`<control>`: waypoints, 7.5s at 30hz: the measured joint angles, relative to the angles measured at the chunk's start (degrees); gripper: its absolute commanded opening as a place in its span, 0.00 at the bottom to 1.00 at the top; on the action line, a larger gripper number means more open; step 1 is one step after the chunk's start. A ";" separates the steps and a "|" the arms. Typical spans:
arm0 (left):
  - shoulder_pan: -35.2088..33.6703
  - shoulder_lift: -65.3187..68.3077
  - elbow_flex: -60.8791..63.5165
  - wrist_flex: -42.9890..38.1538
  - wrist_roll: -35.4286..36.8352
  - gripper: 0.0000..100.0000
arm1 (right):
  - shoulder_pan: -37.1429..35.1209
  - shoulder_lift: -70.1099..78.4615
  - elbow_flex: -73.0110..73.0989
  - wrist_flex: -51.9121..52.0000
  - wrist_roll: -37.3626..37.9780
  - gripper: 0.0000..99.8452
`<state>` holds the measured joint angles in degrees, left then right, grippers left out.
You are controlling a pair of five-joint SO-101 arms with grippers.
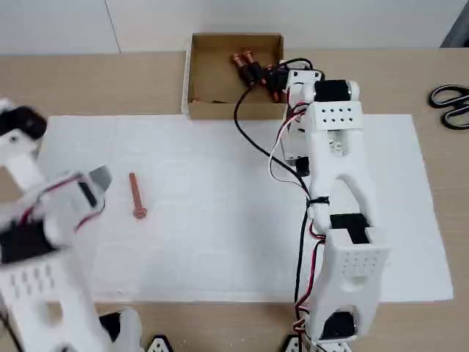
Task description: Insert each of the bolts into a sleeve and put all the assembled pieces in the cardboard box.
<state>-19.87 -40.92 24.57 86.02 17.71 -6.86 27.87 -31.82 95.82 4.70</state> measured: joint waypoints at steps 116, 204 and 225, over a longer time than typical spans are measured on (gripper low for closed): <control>18.90 65.58 -33.23 2.02 -90.55 0.01 | 2.81 0.00 0.09 0.00 0.00 0.00; 21.01 62.24 -32.35 -3.43 65.14 0.12 | 2.81 0.00 2.29 0.00 0.00 0.00; 24.18 65.93 -30.77 -4.13 71.21 0.12 | 2.81 0.00 2.29 0.00 0.00 0.00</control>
<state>4.31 25.01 -6.20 81.89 88.92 -4.04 27.87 -29.54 95.82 4.70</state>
